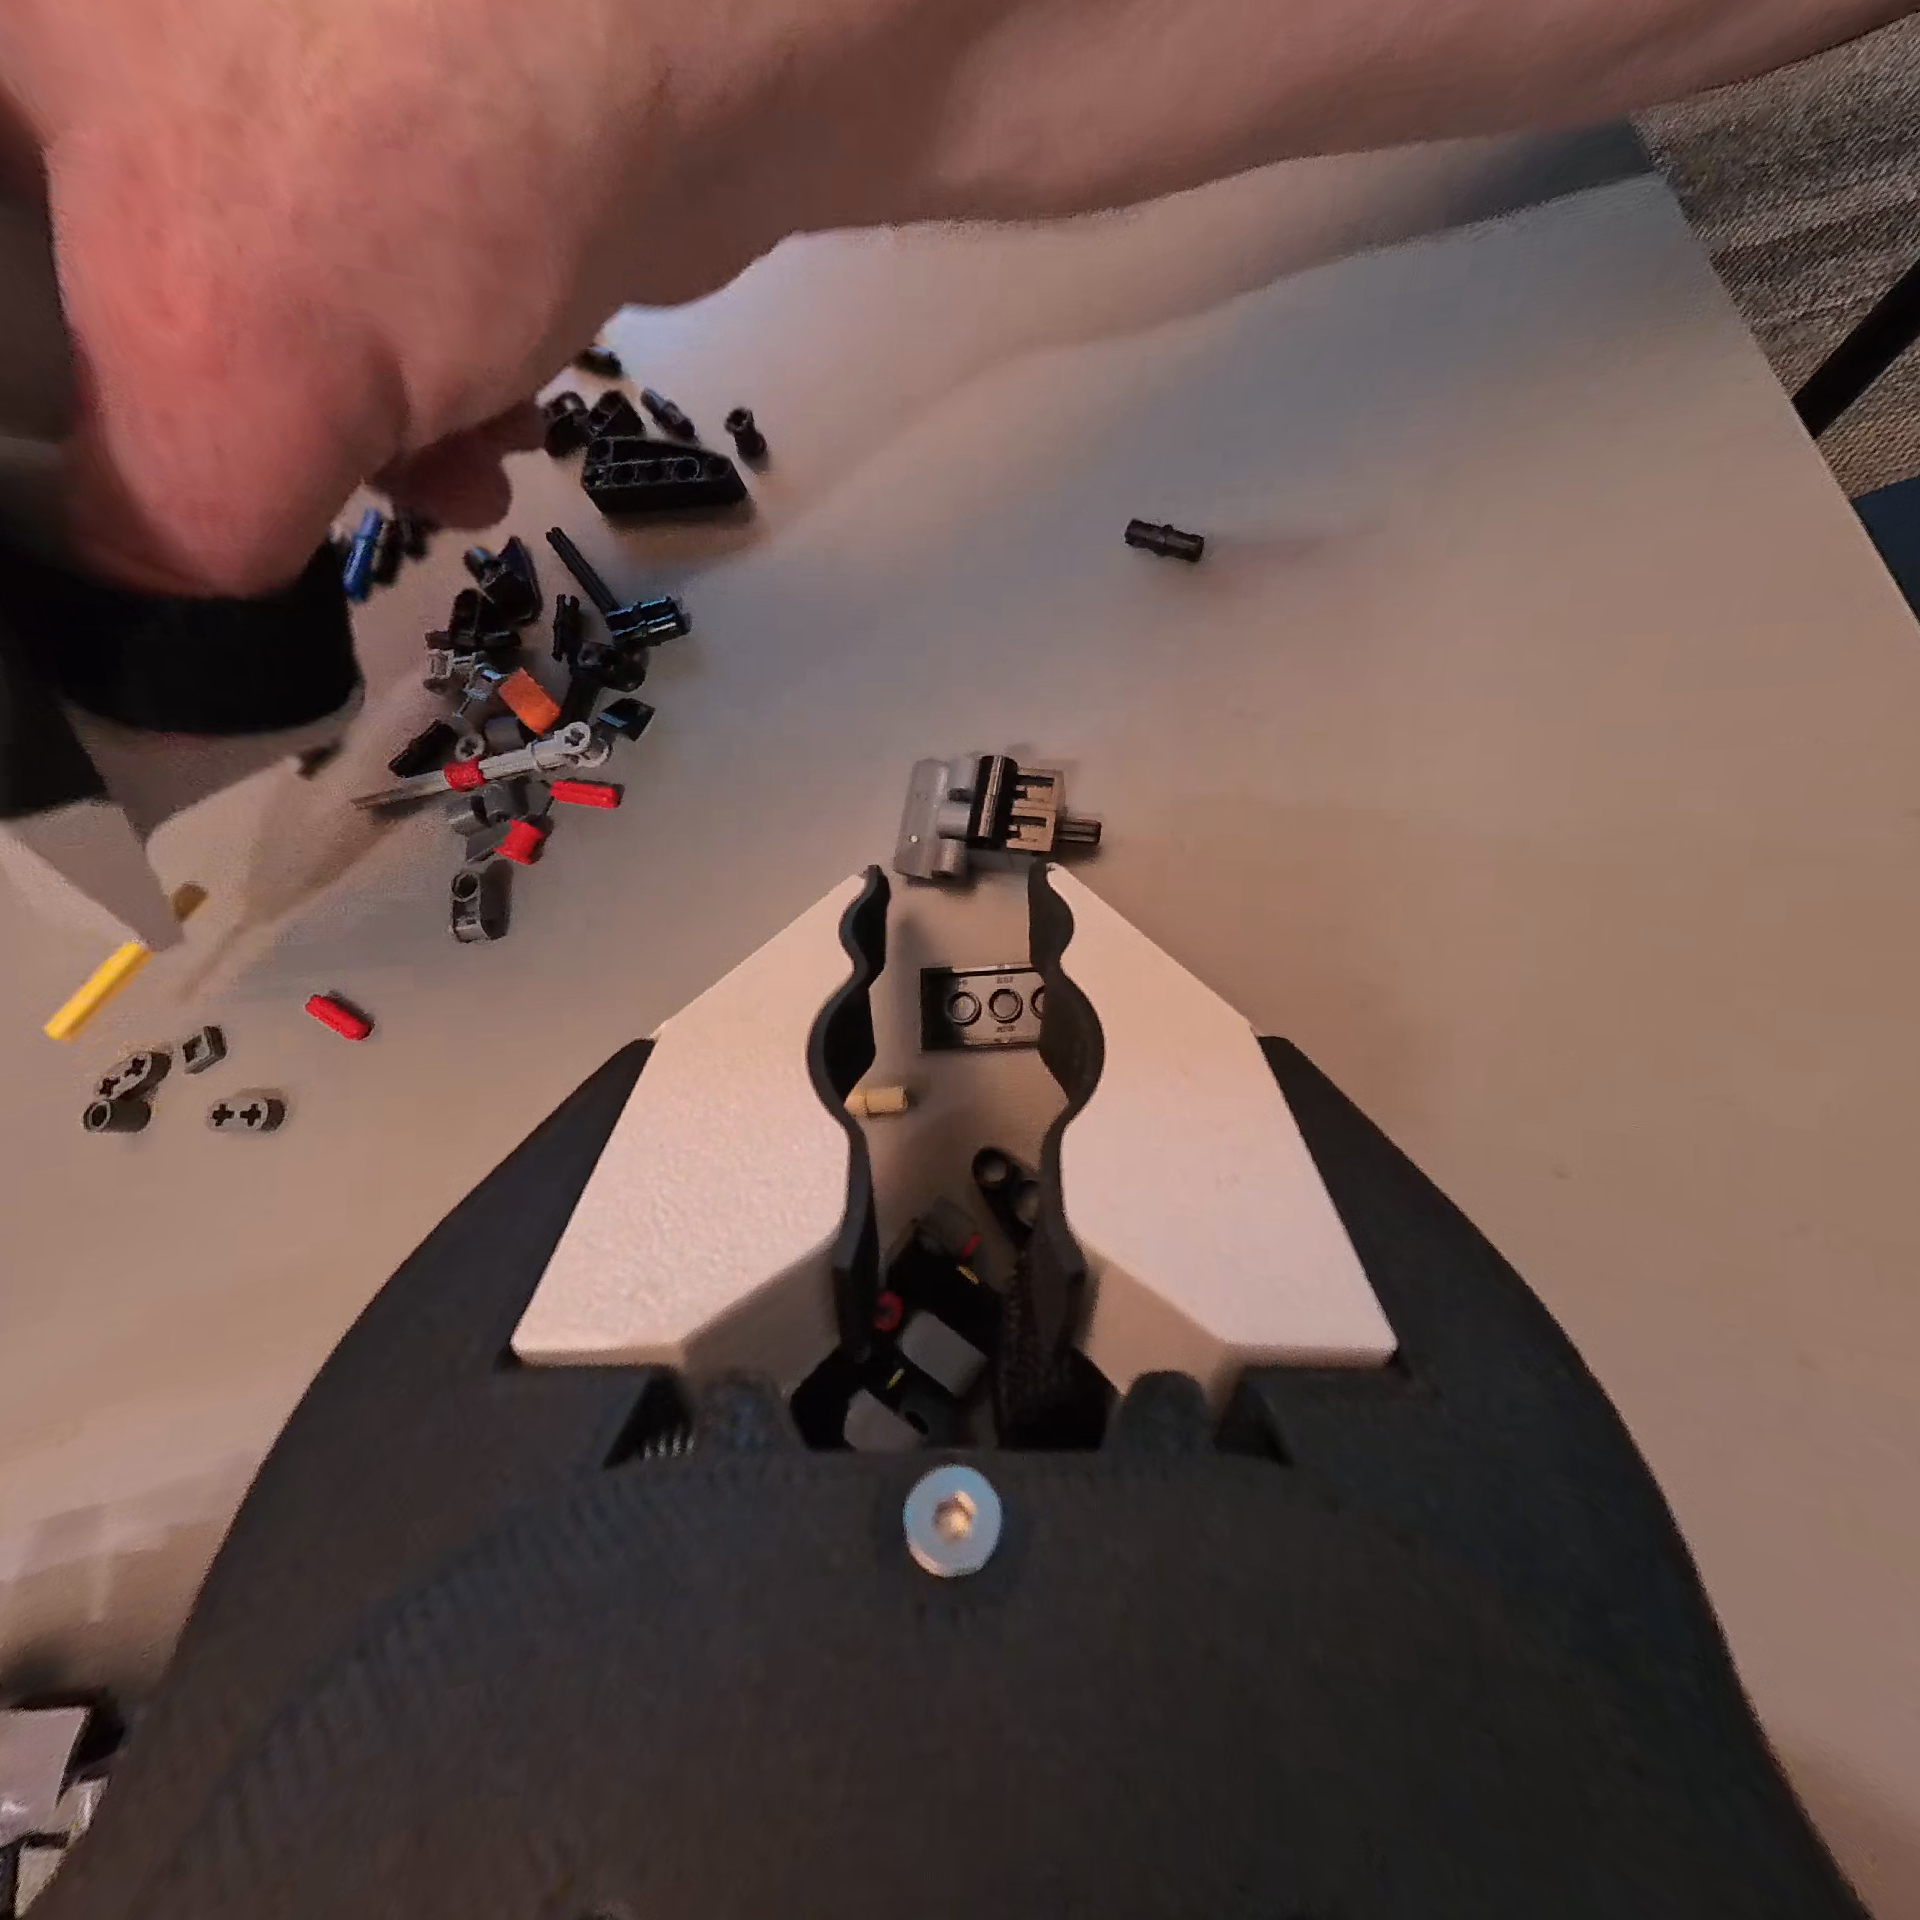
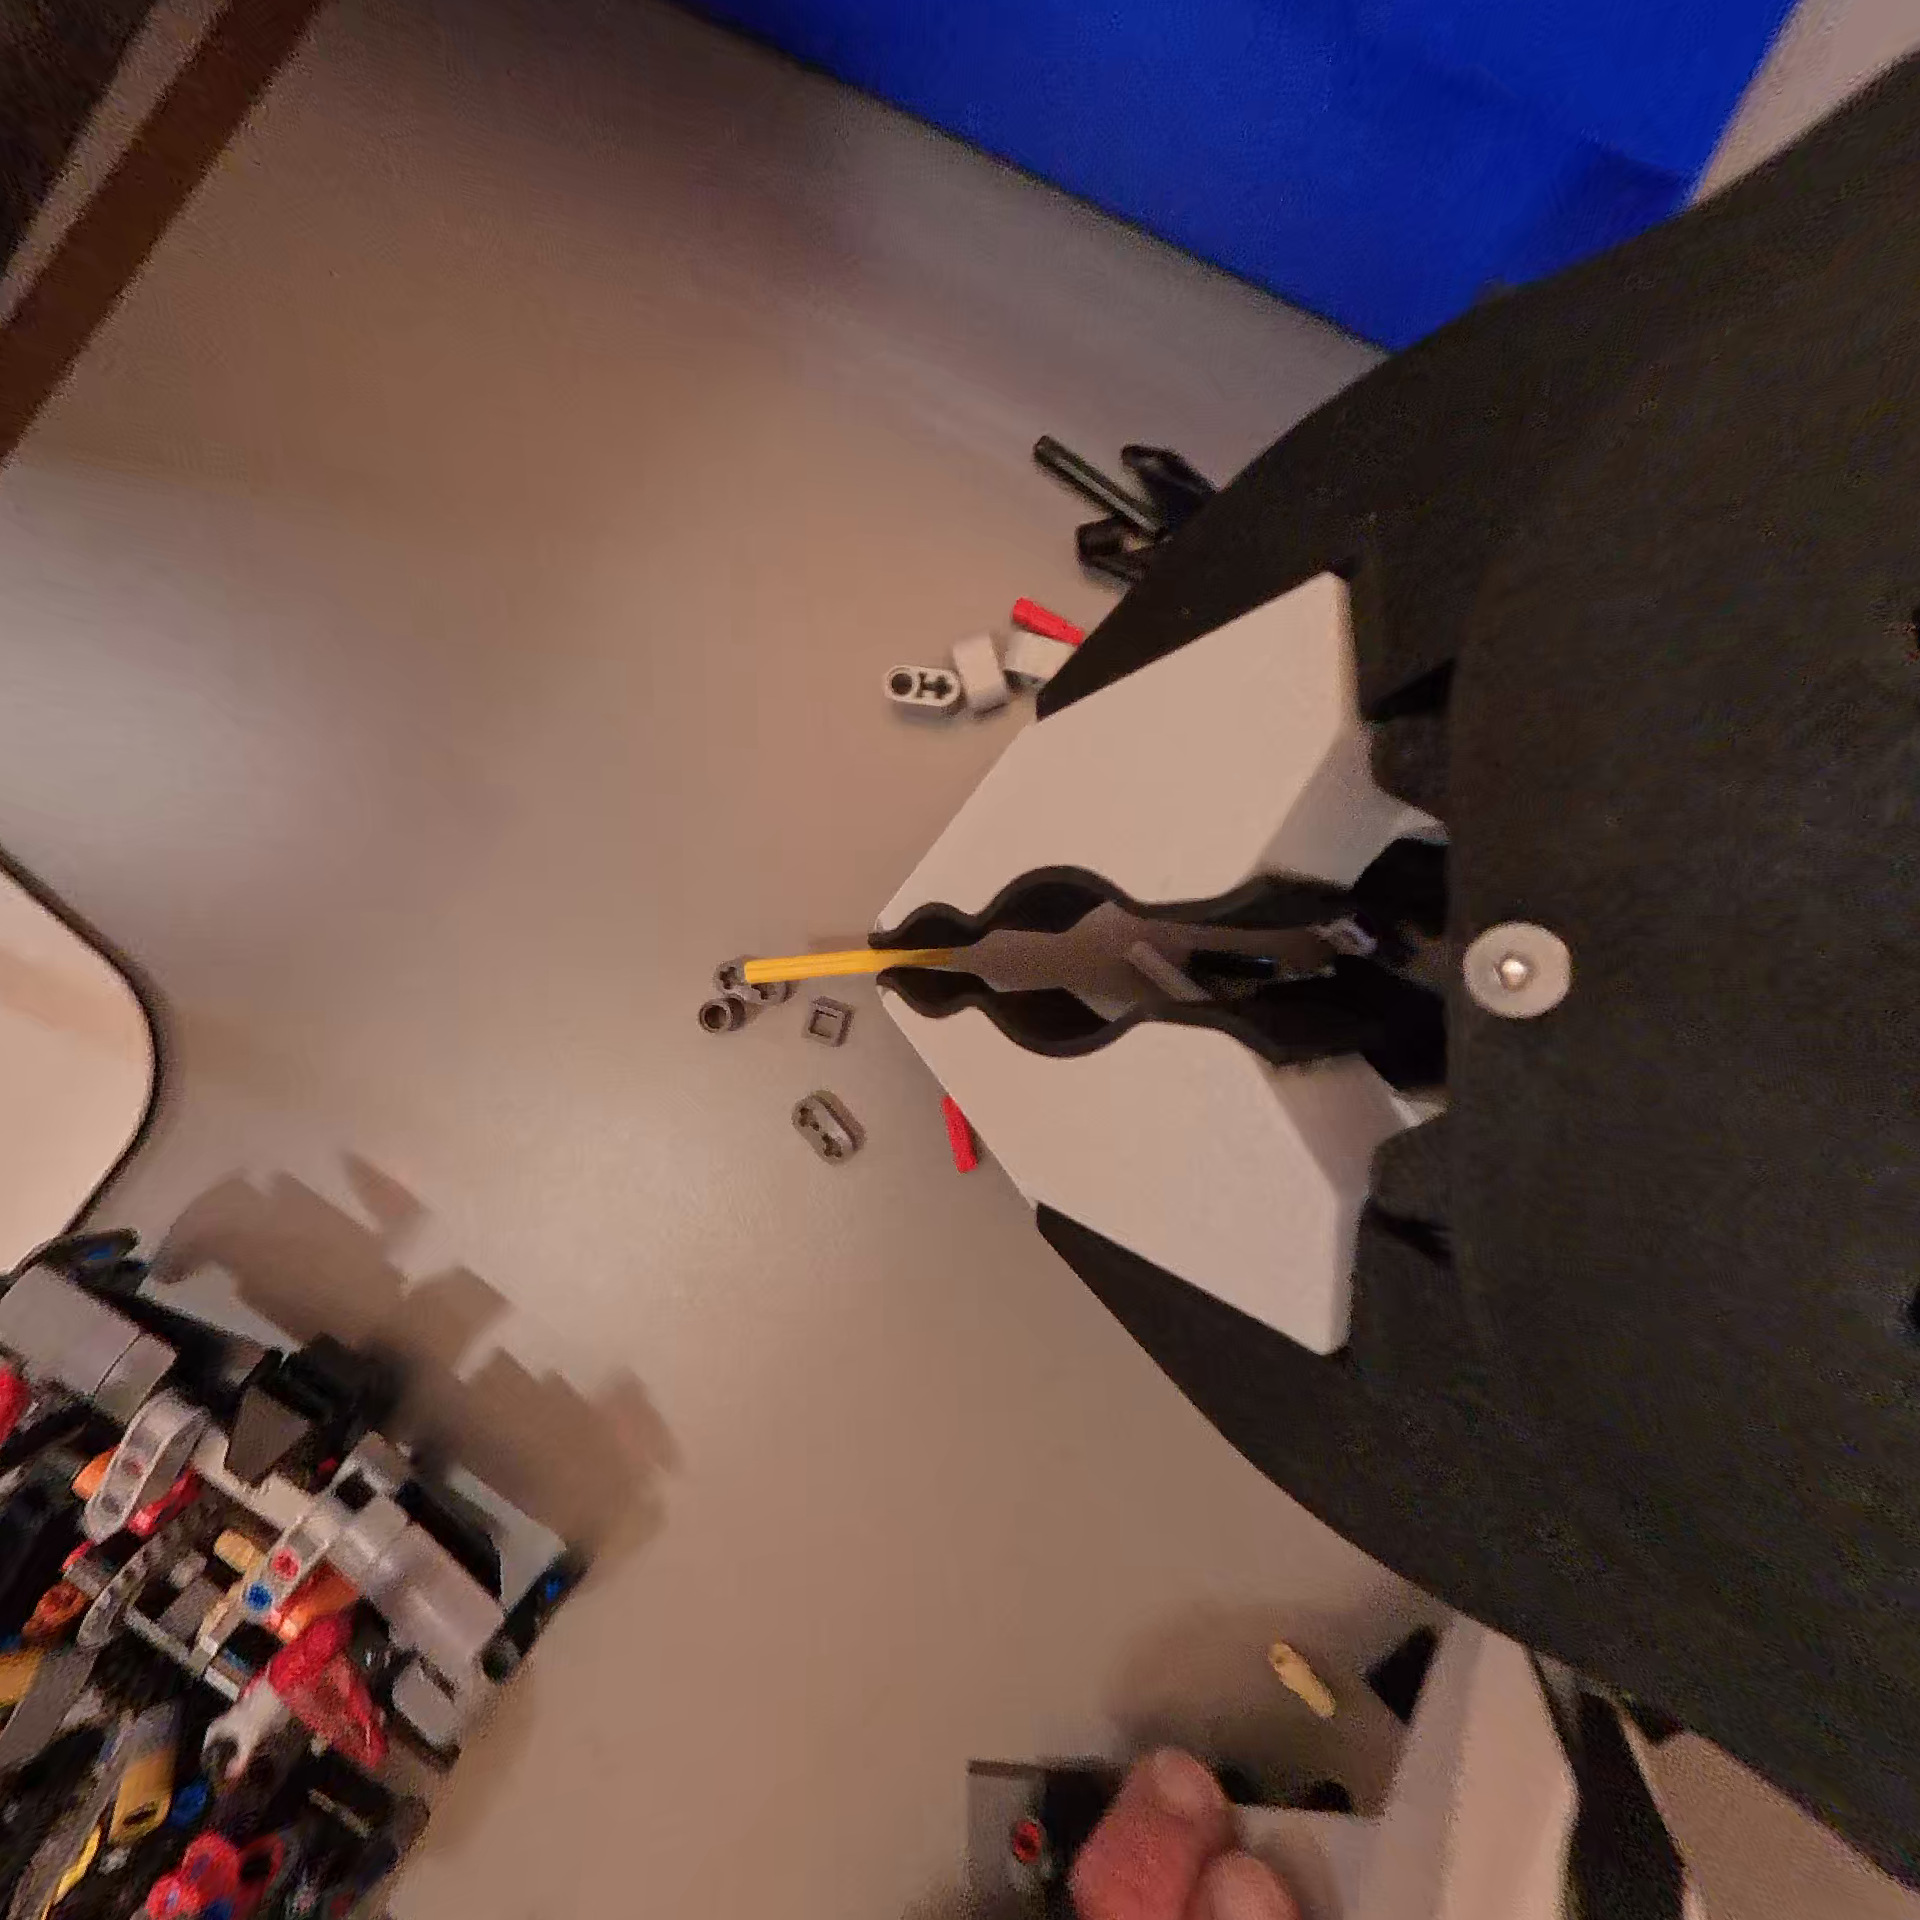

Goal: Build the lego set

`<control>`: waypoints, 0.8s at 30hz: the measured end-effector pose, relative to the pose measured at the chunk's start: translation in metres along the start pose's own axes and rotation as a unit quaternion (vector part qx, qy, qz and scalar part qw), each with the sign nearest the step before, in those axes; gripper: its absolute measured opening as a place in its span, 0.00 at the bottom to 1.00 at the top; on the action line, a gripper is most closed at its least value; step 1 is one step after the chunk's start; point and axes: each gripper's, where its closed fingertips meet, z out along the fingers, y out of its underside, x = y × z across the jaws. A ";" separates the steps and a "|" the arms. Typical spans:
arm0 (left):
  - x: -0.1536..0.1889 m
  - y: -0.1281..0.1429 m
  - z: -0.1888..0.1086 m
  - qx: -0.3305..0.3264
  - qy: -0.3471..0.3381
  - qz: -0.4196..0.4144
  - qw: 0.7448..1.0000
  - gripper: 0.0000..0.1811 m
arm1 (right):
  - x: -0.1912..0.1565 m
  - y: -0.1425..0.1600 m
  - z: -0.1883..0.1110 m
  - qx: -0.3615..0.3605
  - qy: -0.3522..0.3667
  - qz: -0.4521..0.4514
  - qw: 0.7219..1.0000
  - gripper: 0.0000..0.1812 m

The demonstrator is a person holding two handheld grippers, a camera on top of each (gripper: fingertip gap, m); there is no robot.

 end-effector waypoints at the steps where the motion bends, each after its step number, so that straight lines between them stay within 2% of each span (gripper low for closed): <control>1: 0.000 0.000 0.000 0.002 0.000 -0.001 1.000 0.14 | -0.002 0.001 -0.008 0.006 0.000 -0.002 1.000 0.01; 7: -0.001 0.000 0.000 -0.001 -0.003 0.000 1.000 0.16 | -0.022 0.012 -0.064 0.053 -0.014 -0.021 0.998 0.01; 13: 0.001 0.000 0.000 -0.011 -0.009 0.013 1.000 0.17 | -0.041 0.049 -0.109 0.057 -0.009 -0.049 0.997 0.01; 17: 0.001 0.001 0.000 -0.015 -0.010 0.017 1.000 0.17 | -0.058 0.080 -0.122 0.048 -0.034 -0.065 0.996 0.01; 24: 0.006 -0.003 0.000 -0.014 -0.002 0.023 1.000 0.19 | -0.087 0.119 -0.122 0.031 -0.080 -0.108 0.990 0.01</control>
